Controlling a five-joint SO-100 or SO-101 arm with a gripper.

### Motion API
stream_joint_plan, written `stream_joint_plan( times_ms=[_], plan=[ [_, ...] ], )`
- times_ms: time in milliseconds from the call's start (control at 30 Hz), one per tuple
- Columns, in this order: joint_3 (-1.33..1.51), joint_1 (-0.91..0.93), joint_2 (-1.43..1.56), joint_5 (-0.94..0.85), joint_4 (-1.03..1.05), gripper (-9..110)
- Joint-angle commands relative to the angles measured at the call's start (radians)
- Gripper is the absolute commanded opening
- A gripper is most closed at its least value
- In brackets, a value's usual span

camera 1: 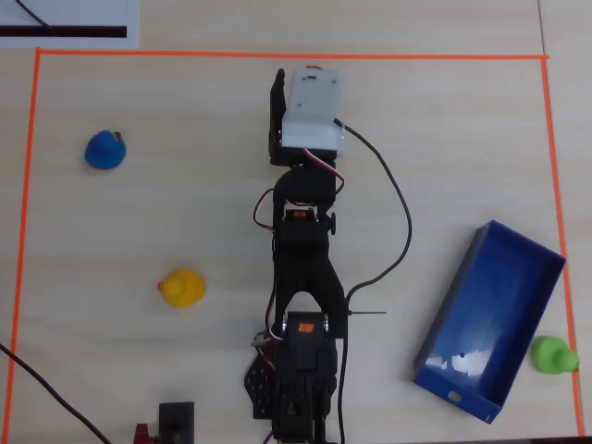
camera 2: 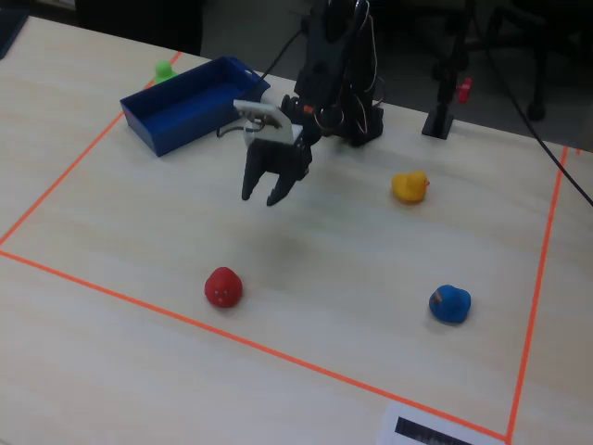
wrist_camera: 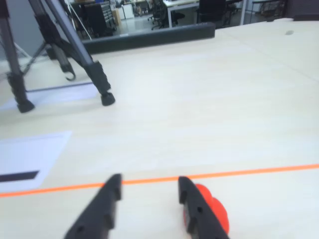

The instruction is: Grasp red duck and put it into box.

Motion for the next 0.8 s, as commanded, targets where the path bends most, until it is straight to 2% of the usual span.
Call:
stream_joint_plan(
  times_ms=[0,667,767],
  plan=[
    [-0.04,0.008,-0.101,-0.054,-0.078,19],
    [-0.535,0.086,-0.535,-0.1,0.035,24],
    [-0.557,0.095,-0.569,-0.117,0.06,27]
  ],
)
